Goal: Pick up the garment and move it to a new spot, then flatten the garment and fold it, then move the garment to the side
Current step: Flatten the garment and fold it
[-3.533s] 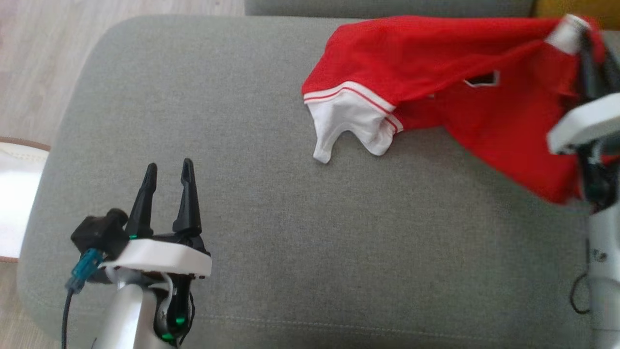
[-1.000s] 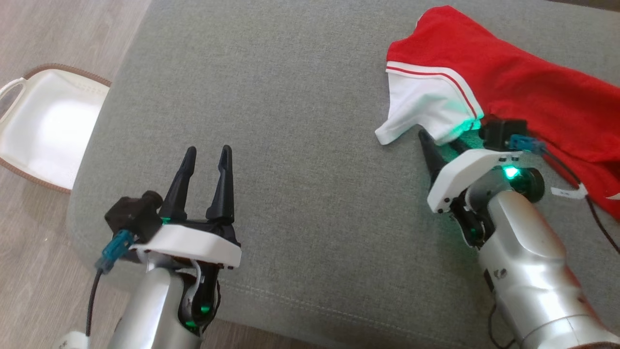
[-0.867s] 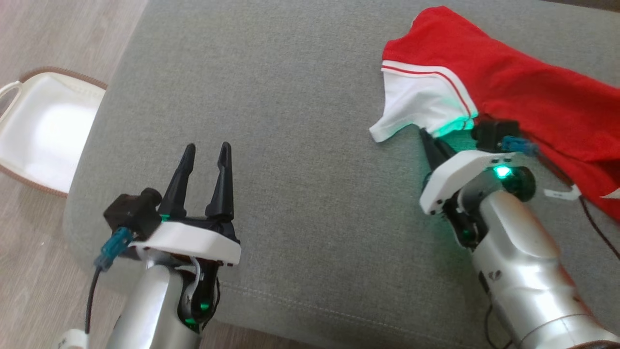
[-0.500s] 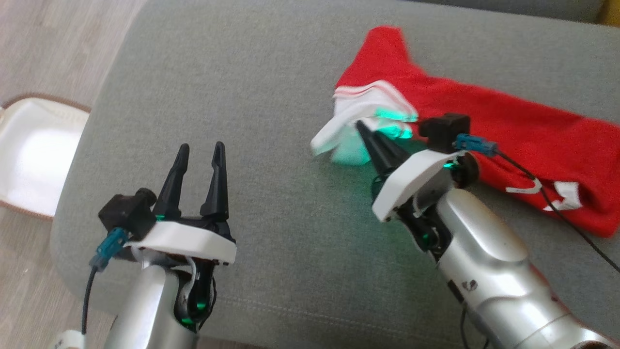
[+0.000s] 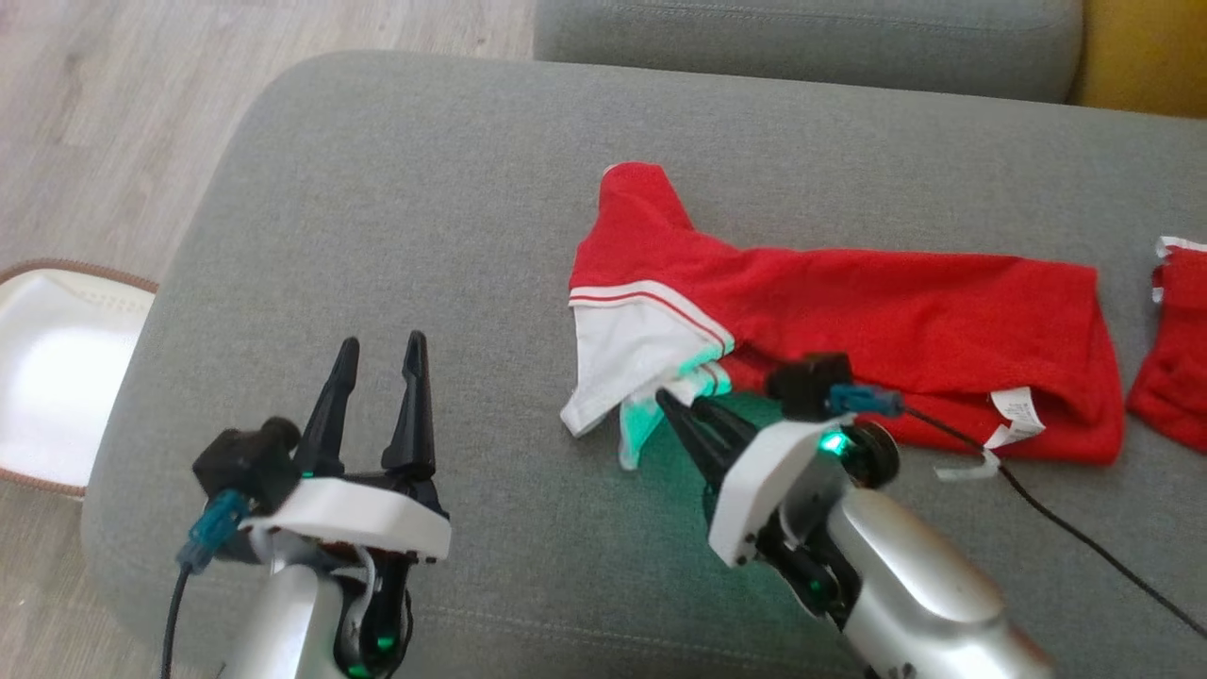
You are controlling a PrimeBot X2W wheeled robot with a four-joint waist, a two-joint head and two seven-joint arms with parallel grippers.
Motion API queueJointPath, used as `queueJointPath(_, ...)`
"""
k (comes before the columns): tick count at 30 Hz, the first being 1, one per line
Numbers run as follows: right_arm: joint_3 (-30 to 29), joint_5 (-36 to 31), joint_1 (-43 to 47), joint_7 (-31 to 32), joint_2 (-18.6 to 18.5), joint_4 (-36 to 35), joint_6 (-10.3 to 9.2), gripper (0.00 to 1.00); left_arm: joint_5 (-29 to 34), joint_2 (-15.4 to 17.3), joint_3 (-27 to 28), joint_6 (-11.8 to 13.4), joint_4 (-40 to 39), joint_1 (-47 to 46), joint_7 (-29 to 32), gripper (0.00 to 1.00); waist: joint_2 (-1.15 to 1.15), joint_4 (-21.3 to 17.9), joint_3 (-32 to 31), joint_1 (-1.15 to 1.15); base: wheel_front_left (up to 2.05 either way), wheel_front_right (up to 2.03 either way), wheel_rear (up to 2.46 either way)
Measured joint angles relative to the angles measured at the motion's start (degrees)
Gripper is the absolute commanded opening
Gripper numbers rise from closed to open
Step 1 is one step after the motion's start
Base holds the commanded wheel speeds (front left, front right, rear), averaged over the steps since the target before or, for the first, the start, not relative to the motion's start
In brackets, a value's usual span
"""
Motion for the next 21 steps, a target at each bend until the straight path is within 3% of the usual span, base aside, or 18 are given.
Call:
queueJointPath(9, -8.42, -9.84, 1.51, -1.89, 0.07, 0.56, 0.00, 1.00, 0.96, 0.01, 0.86, -0.01, -0.04, 1.47, 0.00, 1.00, 0.00, -1.71, -1.40, 0.00, 0.00, 0.00, 0.00)
queueJointPath(17, -21.36, -18.94, 10.80, -3.05, 0.14, -9.39, 0.00, 1.00, 0.93, 0.01, 0.94, 0.26, -1.62, 1.97, 0.00, 1.00, 0.00, -3.40, -3.51, 0.00, 0.00, 0.00, 0.00)
queueJointPath(21, -23.91, -19.09, 14.36, -4.26, 0.24, -15.12, 0.00, 1.00, 0.92, 0.02, 1.08, 0.51, -2.30, 2.96, 0.00, 1.00, 0.00, -4.17, -3.66, 0.00, 0.00, 0.00, 0.00)
